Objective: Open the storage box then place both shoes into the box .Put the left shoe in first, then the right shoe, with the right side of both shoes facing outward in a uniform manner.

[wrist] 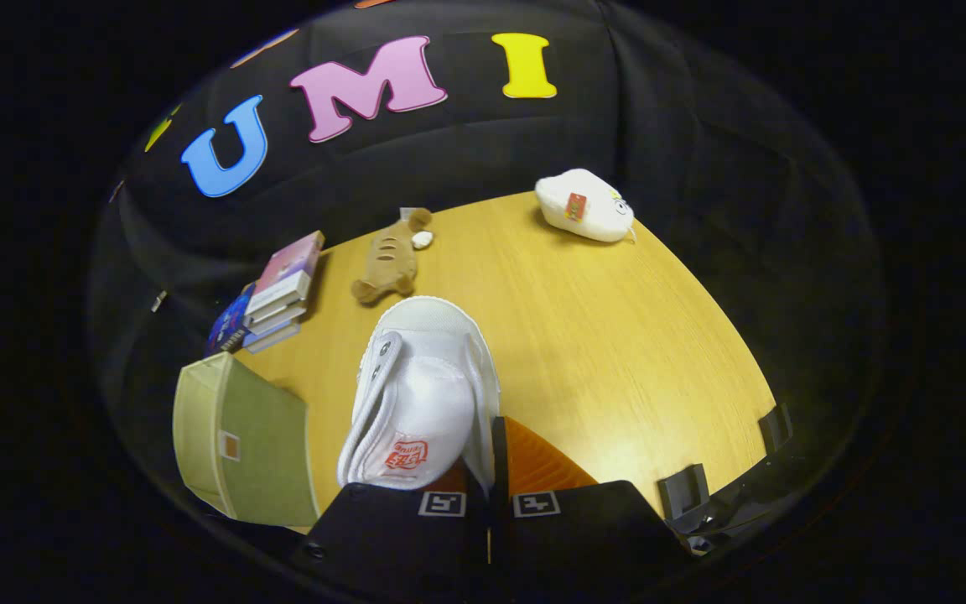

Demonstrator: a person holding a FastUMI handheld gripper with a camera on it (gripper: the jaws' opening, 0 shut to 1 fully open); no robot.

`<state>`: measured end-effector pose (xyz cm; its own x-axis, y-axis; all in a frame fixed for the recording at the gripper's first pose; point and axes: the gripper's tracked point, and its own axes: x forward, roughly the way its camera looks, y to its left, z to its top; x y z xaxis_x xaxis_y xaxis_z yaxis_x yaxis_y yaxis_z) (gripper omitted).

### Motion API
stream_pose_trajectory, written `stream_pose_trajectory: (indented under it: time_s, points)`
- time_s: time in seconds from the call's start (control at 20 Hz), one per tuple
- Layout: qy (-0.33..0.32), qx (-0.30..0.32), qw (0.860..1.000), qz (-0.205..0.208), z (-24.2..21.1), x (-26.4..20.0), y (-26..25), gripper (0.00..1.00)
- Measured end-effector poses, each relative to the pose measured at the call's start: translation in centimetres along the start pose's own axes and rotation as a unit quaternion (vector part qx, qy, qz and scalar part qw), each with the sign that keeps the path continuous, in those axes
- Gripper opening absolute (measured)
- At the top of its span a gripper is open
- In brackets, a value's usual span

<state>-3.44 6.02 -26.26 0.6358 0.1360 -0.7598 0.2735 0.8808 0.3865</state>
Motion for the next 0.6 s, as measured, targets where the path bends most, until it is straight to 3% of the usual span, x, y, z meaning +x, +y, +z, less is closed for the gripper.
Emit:
stream_pose_trajectory:
  time_s: [0.35,0.6]
  points:
    - [0.019,0.000,0.996,0.082,1.6,-3.8,16.1,0.06]
    - [0.057,-0.026,0.993,0.096,-1.7,-2.8,24.7,0.06]
